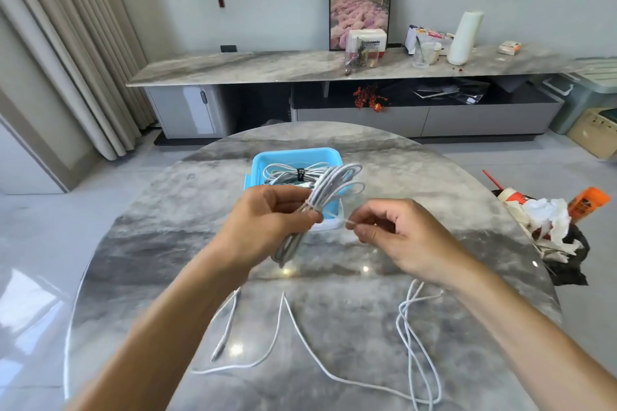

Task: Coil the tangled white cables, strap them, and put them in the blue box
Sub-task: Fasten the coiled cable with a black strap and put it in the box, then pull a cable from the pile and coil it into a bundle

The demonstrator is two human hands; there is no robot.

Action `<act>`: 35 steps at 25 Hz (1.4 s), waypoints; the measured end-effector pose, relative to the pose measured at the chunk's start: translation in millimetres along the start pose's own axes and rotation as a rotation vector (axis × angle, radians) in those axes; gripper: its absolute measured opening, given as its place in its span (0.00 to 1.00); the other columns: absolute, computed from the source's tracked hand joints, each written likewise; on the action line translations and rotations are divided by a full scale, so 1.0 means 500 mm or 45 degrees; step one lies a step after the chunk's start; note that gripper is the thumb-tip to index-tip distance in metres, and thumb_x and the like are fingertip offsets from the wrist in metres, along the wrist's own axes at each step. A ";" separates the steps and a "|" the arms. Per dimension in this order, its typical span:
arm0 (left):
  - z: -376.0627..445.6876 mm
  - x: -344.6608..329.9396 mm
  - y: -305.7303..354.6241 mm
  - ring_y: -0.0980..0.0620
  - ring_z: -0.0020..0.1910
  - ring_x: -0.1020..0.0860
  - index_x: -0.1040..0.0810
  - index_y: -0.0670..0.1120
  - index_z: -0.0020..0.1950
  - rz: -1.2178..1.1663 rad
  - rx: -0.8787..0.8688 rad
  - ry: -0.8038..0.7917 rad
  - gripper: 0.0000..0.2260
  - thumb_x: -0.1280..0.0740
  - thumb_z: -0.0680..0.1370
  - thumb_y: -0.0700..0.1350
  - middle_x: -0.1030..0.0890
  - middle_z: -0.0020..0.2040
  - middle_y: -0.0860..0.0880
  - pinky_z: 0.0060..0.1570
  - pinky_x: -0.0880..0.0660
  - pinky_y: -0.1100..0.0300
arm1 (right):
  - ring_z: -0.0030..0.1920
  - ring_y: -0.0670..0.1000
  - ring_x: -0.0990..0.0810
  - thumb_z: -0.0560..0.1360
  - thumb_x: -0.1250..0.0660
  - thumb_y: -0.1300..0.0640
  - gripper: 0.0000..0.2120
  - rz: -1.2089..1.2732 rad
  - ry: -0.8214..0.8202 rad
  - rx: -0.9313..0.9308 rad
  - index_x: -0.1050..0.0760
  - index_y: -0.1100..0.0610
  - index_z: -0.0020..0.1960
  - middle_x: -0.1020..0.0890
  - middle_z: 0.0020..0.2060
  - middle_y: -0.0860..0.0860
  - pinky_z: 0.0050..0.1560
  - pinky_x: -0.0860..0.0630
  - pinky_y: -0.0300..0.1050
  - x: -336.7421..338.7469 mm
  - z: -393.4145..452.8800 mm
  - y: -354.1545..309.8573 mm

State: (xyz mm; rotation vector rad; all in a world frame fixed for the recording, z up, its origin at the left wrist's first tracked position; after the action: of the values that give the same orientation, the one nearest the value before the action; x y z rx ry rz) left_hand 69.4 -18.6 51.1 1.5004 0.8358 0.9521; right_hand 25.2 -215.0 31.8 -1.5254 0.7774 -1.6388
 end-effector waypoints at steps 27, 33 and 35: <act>0.272 0.044 -0.136 0.41 0.59 0.30 0.22 0.45 0.57 1.680 -0.305 0.148 0.15 0.45 0.82 0.51 0.28 0.60 0.42 0.54 0.33 0.49 | 0.76 0.57 0.40 0.83 0.51 0.42 0.27 -1.144 -0.050 0.062 0.28 0.58 0.68 0.32 0.74 0.55 0.71 0.41 0.57 -0.090 0.266 0.120; 0.090 0.225 -0.168 0.43 0.48 0.20 0.19 0.49 0.52 1.385 -0.105 0.396 0.12 0.39 0.73 0.45 0.17 0.48 0.48 0.48 0.24 0.52 | 0.56 0.60 0.20 0.75 0.36 0.53 0.14 -0.747 0.130 0.347 0.18 0.59 0.54 0.19 0.59 0.55 0.58 0.26 0.50 -0.139 0.060 0.118; 0.047 0.268 -0.213 0.45 0.55 0.21 0.21 0.51 0.56 1.610 0.245 0.156 0.12 0.35 0.73 0.47 0.18 0.55 0.51 0.54 0.24 0.53 | 0.54 0.55 0.19 0.77 0.34 0.53 0.09 -0.646 -0.073 0.239 0.18 0.56 0.51 0.17 0.54 0.50 0.54 0.25 0.47 -0.162 0.038 0.093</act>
State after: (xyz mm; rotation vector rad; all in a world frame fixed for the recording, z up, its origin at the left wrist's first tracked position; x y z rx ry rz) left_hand 147.3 106.0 -39.8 2.1624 -0.0680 1.9029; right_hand 50.2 -170.1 -48.6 -1.7119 0.1982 -1.9521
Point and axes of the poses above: each hand's wrist, its own z-axis towards the middle knuckle, its own x-axis out of the back of the hand, y = z × x, the point moved 3 cm from there along z, towards the middle knuckle
